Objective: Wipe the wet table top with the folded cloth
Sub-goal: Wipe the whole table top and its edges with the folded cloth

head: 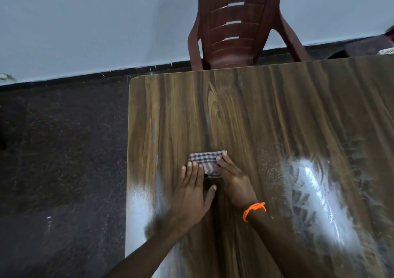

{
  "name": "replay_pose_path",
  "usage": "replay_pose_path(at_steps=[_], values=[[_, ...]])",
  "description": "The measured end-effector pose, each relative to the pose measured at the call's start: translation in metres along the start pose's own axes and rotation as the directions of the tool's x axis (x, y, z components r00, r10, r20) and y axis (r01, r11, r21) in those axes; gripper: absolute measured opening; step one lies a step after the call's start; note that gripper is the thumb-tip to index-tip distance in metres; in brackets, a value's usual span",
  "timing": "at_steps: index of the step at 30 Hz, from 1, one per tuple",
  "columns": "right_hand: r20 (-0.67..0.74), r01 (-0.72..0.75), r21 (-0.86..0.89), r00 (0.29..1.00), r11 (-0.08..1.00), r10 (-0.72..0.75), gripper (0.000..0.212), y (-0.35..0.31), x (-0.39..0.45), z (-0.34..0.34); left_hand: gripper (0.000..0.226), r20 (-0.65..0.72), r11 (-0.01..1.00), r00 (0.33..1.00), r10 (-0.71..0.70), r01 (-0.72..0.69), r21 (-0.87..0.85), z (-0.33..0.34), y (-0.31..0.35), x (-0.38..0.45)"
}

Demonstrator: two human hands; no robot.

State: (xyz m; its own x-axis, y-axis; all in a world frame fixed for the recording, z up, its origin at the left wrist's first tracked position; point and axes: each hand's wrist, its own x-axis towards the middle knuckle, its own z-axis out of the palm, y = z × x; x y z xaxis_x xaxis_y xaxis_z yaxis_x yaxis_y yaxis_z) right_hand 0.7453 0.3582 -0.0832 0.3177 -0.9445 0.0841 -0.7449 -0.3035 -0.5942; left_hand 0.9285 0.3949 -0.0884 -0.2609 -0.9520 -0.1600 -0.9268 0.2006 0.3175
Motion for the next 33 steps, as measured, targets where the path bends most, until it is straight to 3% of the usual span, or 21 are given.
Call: replay_pose_path(at_steps=[7,10,13,19,25,33], values=[[-0.066,-0.108,-0.125,0.993,0.986,0.101,0.042,0.054,0.024,-0.036,0.079,0.02,0.999,0.999,0.046,-0.045,-0.026,-0.005,0.046,0.071],[-0.127,-0.188,-0.107,0.976,0.976,0.174,0.041,0.059,0.071,-0.037,0.077,-0.008,0.999,0.999,0.046,-0.046,-0.007,-0.018,0.039,0.115],[-0.13,-0.174,-0.087,0.978,0.981,0.162,0.041,0.048,0.108,-0.026,0.072,-0.056,0.999,0.998,0.037,-0.036,0.006,-0.033,0.012,0.14],[-0.105,-0.103,-0.039,0.99,0.994,0.099,0.045,0.007,0.111,0.006,0.072,-0.113,1.0,0.994,0.003,-0.004,-0.007,-0.039,-0.035,0.111],[-0.08,-0.068,-0.015,0.995,0.998,0.067,0.041,0.015,0.048,-0.002,0.069,-0.127,0.994,0.988,0.083,-0.091,-0.056,-0.014,-0.014,0.059],[-0.138,-0.229,-0.058,0.966,0.972,0.219,0.046,0.053,0.108,-0.042,0.074,-0.068,0.995,0.993,0.097,-0.097,0.011,-0.028,0.023,0.158]])
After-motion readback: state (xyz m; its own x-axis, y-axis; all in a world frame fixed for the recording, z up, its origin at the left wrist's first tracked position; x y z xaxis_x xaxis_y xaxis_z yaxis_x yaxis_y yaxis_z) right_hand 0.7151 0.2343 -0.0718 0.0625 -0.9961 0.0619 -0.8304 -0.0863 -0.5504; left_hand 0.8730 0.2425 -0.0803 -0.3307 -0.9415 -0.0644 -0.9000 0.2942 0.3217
